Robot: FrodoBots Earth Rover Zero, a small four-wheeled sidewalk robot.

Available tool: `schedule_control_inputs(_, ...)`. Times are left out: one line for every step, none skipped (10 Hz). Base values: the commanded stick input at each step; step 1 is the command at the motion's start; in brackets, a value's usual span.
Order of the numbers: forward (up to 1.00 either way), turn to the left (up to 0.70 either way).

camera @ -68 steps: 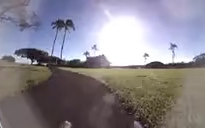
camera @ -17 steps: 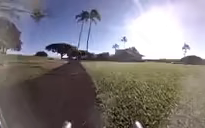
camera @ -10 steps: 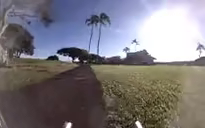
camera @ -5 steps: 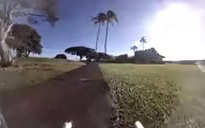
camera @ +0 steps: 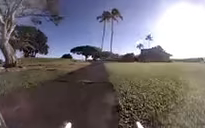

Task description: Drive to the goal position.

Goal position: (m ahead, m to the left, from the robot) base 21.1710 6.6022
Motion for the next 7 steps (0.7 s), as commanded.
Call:
schedule_control_inputs(0.70, 0.00)
schedule_control_inputs(0.70, 0.00)
schedule_control_inputs(0.70, 0.00)
schedule_control_inputs(0.70, 0.00)
schedule_control_inputs(0.70, 0.00)
schedule_control_inputs(0.70, 0.00)
schedule_control_inputs(0.70, 0.00)
